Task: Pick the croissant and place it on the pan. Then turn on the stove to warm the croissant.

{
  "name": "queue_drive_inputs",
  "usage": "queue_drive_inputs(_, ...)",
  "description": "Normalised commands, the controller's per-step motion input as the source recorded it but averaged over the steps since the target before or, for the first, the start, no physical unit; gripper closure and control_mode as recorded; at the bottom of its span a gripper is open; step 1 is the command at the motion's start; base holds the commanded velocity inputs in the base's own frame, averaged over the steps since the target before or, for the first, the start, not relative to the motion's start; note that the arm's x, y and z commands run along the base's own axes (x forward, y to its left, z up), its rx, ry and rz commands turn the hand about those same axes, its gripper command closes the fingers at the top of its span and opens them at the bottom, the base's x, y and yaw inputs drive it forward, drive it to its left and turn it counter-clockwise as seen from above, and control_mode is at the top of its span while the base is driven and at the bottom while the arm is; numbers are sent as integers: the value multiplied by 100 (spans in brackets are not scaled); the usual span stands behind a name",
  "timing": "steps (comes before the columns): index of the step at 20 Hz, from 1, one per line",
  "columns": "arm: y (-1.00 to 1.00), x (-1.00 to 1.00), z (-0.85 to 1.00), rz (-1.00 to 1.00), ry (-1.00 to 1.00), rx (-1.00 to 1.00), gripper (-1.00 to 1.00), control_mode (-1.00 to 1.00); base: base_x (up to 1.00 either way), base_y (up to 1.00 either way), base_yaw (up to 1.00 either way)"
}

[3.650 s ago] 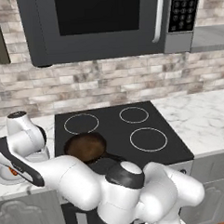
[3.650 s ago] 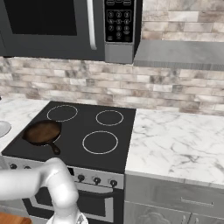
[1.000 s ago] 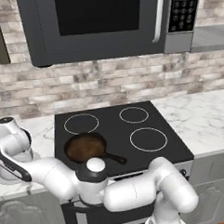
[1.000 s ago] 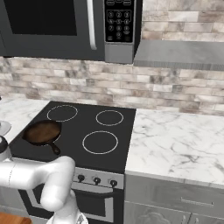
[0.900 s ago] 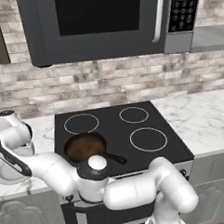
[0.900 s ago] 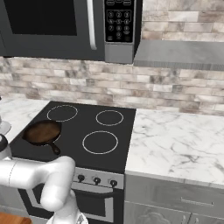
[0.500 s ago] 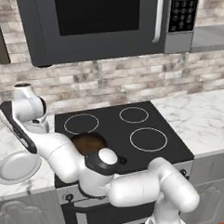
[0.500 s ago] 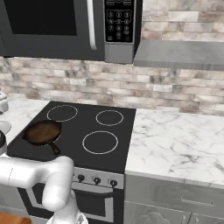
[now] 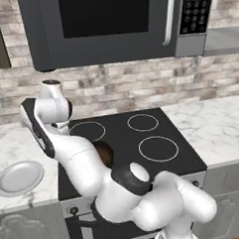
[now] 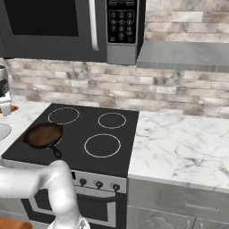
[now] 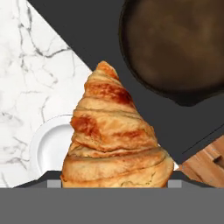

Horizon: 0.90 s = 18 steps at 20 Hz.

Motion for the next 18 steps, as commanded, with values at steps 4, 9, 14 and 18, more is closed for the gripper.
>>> queue_drive_inputs(4,-42,-95,9,-35,-12,8,100,-100,0,0,0)
queue_drive_inputs(9,-46,-47,25,-19,-9,1,100,-100,0,0,0)
queue_drive_inputs(14,-57,-10,23,-10,-4,0,100,-100,0,0,0)
queue_drive_inputs(18,-45,0,24,-7,0,1,100,-100,0,0,0)
